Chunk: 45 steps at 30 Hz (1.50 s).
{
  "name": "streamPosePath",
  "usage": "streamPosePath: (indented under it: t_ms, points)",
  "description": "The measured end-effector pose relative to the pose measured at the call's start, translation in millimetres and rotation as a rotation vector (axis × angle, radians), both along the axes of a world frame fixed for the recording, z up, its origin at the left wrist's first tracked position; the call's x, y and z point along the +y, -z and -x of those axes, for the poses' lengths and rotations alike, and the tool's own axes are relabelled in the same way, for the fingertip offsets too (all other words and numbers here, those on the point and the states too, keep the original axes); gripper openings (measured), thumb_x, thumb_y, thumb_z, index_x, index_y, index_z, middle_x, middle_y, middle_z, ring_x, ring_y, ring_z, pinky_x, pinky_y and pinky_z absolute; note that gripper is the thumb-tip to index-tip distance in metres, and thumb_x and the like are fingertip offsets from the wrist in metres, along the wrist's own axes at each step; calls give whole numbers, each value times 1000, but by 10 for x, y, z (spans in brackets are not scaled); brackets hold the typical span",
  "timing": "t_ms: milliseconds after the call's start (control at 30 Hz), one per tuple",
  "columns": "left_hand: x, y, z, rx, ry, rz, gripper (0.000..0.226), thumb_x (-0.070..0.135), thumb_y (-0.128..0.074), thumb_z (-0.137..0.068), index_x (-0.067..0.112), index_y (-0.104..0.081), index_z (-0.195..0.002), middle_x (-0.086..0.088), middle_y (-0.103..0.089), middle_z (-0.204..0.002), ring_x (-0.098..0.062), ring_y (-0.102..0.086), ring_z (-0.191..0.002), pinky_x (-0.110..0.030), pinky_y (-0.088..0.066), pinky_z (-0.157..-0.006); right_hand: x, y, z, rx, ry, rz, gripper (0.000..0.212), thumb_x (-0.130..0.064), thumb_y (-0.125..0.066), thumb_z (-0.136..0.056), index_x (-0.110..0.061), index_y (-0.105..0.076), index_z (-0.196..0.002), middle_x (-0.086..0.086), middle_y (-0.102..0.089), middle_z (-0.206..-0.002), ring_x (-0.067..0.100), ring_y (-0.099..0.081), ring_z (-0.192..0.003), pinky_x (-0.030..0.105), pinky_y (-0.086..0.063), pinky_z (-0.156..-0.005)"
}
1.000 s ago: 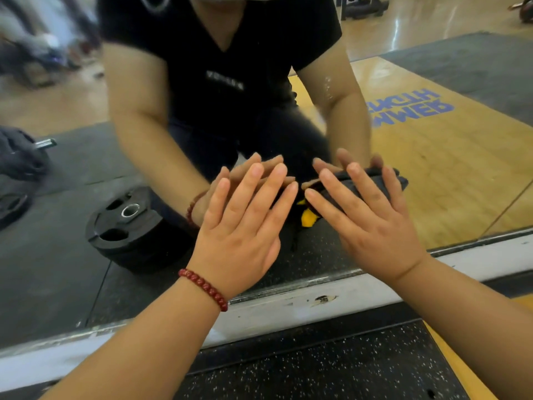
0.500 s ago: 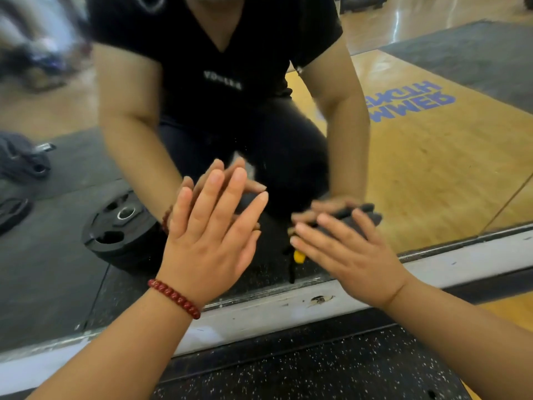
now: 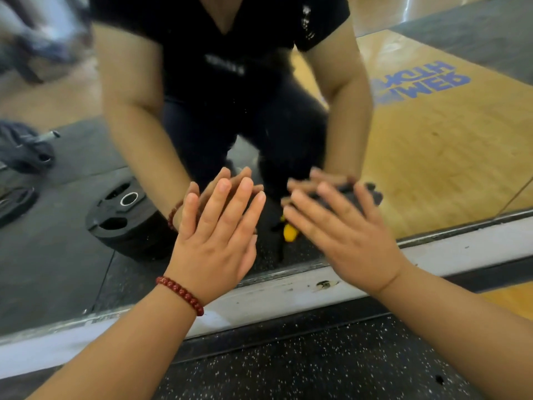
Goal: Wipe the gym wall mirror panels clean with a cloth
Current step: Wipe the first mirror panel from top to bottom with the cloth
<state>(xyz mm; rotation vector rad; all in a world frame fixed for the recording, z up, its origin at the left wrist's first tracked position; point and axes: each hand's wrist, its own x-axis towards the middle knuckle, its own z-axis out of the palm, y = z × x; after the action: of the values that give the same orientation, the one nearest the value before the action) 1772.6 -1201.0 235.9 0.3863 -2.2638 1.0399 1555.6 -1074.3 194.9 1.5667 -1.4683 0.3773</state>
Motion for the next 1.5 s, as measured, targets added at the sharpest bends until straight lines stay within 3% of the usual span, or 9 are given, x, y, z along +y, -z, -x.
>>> streamPosePath:
  t_ms: [100,333,567,900,1000,1233,1333,1433,1500]
  points:
    - [54,8,42,17,15,-39,73,33,-52,-93,10,-21,-155,-9,7,-165,-28,8,-152,-52,5,-120,-86,-263,49,-149,3,170,56,-9,-36,-100,-22,-33,-154,0,-27,-160,23,-3,-153,52,-11,-120]
    - [202,-66,365,-23,63,-64,71,29,-54,-91,18,-26,-155,-8,-1,-164,-27,10,-152,-52,2,-120,382,370,362,-80,99,-57,67,-3,-40,-93,-22,-26,-156,4,-15,-164,31,-9,-152,56,-9,-121]
    - [253,16,521,100,41,-93,67,35,-53,-94,22,-27,-154,-5,11,-165,-24,9,-152,-48,3,-120,137,105,275,-244,28,119,62,-3,-37,-98,-21,-26,-156,2,-9,-166,28,-4,-153,57,-12,-121]
    - [184,48,514,104,58,-73,55,38,-58,-93,27,-41,-143,-4,8,-165,-23,6,-152,-45,5,-122,87,190,298,-222,9,131,60,-3,-39,-98,-21,-30,-155,1,-9,-166,28,-7,-153,56,-13,-119]
    - [183,40,511,112,39,-53,67,40,-56,-94,22,-29,-153,-4,9,-165,-23,7,-152,-44,5,-122,80,201,301,-224,8,139,60,-3,-39,-98,-21,-30,-155,1,-10,-166,28,-8,-153,56,-13,-119]
    - [181,31,500,101,42,-58,64,39,-56,-94,22,-32,-151,-4,9,-165,-24,7,-152,-45,4,-121,75,182,297,-227,1,139,58,-4,-36,-99,-21,-31,-154,1,-8,-166,27,-7,-153,55,-11,-120]
    - [170,41,498,89,58,-72,46,37,-58,-94,25,-46,-136,-3,8,-165,-24,6,-152,-45,4,-121,71,189,295,-223,6,143,58,-4,-37,-99,-21,-30,-155,1,-8,-166,27,-8,-153,55,-11,-120]
    - [187,37,501,88,26,-56,62,40,-54,-95,24,-32,-150,-4,10,-165,-23,8,-152,-45,5,-121,73,190,297,-225,10,146,58,-4,-37,-99,-21,-30,-154,1,-8,-166,27,-8,-153,55,-12,-120]
    - [211,39,508,74,38,-64,53,37,-56,-95,27,-40,-144,-6,2,-166,-24,7,-152,-46,2,-121,75,191,295,-222,8,150,59,-3,-37,-99,-21,-30,-155,1,-8,-166,28,-7,-153,55,-11,-120]
